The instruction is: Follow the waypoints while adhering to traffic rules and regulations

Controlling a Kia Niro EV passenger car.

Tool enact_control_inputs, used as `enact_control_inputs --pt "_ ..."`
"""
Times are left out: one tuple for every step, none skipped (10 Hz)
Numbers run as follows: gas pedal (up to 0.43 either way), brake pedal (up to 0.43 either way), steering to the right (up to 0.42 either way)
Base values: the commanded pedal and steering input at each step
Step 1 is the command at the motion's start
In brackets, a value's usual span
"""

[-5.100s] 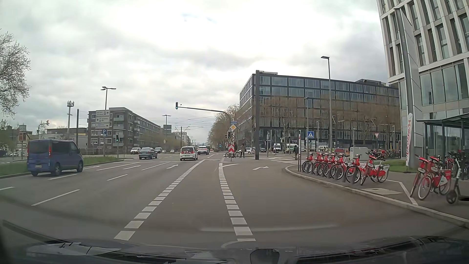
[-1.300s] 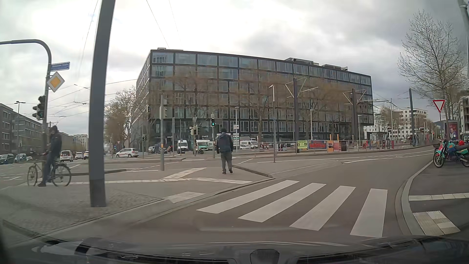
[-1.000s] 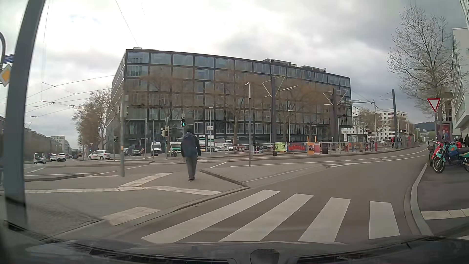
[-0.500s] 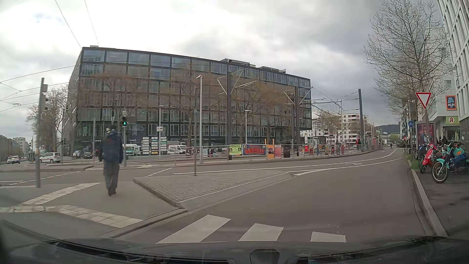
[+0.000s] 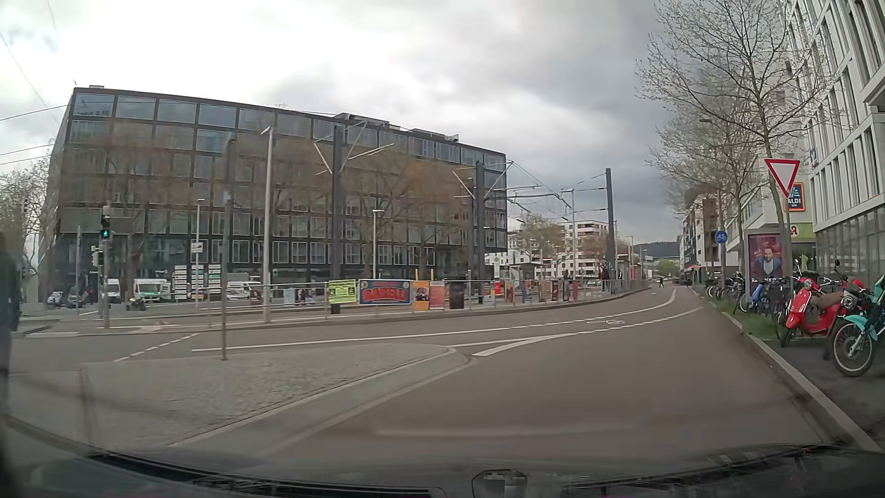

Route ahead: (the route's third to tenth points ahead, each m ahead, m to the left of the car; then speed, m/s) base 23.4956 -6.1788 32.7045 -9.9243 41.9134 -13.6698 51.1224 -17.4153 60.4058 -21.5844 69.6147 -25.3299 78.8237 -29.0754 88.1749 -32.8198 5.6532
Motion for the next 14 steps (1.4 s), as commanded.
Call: enact_control_inputs --pt "0.118 0.0 0.2" --pt "0.138 0.0 0.187" --pt "0.15 0.0 0.172" --pt "0.15 0.0 0.155" --pt "0.157 0.0 0.146" --pt "0.169 0.0 0.138" --pt "0.177 0.0 0.135" --pt "0.177 0.0 0.133" --pt "0.177 0.0 0.132" --pt "0.177 0.0 0.132" --pt "0.177 0.0 0.131" --pt "0.189 0.0 0.129" --pt "0.189 0.0 0.123" --pt "0.189 0.0 0.115"
